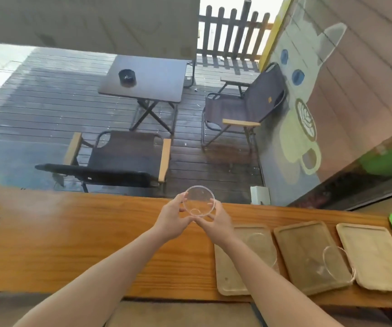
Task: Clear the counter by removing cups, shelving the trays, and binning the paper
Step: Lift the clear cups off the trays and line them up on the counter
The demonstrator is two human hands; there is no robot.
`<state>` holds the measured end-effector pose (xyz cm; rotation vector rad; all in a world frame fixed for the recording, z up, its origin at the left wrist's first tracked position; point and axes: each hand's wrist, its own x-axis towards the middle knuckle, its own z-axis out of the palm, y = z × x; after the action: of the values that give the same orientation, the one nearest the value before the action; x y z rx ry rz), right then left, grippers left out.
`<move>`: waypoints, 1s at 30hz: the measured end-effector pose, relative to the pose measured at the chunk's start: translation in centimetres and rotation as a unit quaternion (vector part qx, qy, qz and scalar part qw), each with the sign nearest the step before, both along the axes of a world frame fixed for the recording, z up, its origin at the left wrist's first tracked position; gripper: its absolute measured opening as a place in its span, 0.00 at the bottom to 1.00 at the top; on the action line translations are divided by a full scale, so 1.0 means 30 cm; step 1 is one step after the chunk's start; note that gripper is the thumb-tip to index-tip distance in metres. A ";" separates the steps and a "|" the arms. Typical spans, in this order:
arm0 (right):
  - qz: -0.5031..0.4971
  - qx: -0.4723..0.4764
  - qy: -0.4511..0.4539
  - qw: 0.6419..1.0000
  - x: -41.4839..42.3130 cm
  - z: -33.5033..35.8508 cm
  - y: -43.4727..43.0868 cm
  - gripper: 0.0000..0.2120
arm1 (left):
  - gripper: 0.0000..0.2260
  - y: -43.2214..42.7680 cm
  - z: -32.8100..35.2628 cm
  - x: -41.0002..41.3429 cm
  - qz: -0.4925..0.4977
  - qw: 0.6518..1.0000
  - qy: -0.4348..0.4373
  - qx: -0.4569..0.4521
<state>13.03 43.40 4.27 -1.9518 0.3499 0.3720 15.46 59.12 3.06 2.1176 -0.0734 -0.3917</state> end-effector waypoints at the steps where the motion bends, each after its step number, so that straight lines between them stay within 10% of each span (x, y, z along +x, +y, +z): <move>1: -0.008 0.000 0.008 1.000 0.012 -0.030 0.007 0.35 | 0.30 -0.003 -0.029 0.011 0.003 1.000 0.007 -0.003; 16: -0.063 -0.013 0.085 0.994 0.022 -0.142 -0.017 0.36 | 0.34 0.011 -0.213 0.046 0.028 0.993 0.113 0.007; 21: -0.098 -0.038 0.028 0.994 -0.022 0.021 -0.147 0.24 | 0.16 0.005 -0.056 0.021 0.161 0.986 -0.020 0.049; 30: -0.257 -0.120 -0.007 0.959 -0.278 0.121 -0.550 0.12 | 0.13 -0.287 0.052 -0.148 -0.060 0.997 0.042 -0.032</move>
<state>4.70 26.89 7.89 -2.0047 0.9038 -0.0266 11.03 50.52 4.61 2.0363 -0.1625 -0.5408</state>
